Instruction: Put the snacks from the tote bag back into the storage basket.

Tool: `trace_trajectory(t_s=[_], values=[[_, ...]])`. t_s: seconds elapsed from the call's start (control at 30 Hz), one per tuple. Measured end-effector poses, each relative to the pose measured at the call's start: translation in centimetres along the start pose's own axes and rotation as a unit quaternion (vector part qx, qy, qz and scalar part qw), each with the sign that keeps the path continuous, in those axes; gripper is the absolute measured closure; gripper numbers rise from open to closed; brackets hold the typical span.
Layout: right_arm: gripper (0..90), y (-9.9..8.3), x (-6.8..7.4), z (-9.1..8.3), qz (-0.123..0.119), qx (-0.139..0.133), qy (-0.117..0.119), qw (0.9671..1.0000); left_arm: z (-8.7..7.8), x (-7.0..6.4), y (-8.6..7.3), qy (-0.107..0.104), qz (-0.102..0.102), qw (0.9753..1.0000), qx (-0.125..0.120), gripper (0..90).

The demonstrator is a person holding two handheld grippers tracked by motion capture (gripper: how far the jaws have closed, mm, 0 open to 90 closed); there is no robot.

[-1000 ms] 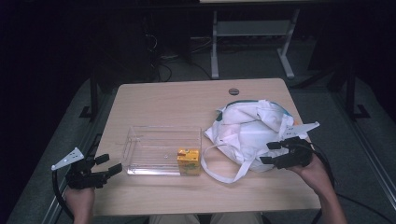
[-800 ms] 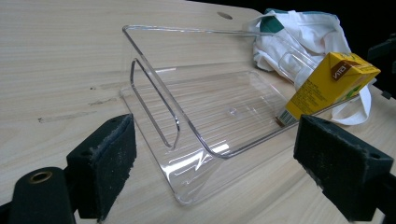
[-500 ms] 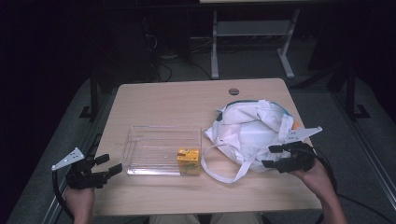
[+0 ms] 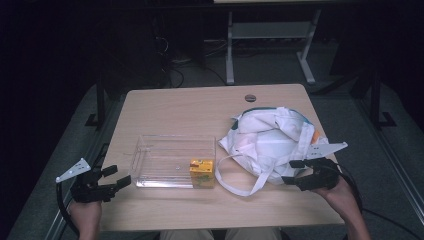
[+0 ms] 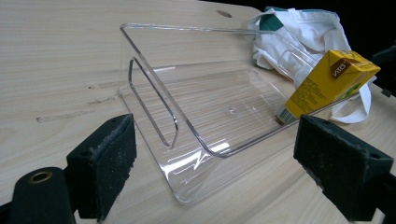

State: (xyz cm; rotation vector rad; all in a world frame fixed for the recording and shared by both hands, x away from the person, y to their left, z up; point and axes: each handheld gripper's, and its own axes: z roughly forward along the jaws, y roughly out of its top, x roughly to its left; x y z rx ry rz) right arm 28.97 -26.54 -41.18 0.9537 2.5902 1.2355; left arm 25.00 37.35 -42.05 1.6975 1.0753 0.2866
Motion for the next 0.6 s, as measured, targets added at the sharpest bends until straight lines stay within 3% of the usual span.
trace_trajectory(t_s=[0.33,0.43,0.6], values=[[29.9,-1.1,0.5,0.2,-0.001,0.000,-0.006,1.0000,0.1,0.0,0.1,-0.002,0.004,1.0000,0.003,12.6],[28.7,-1.5,1.2,0.0,-0.004,-0.004,-0.025,0.9997,0.0,0.0,0.1,-0.003,0.003,1.0000,0.002,12.6],[25.3,-1.6,1.7,-0.1,-0.008,-0.011,-0.026,0.9996,0.1,0.1,0.1,-0.005,0.006,1.0000,0.004,12.7]])
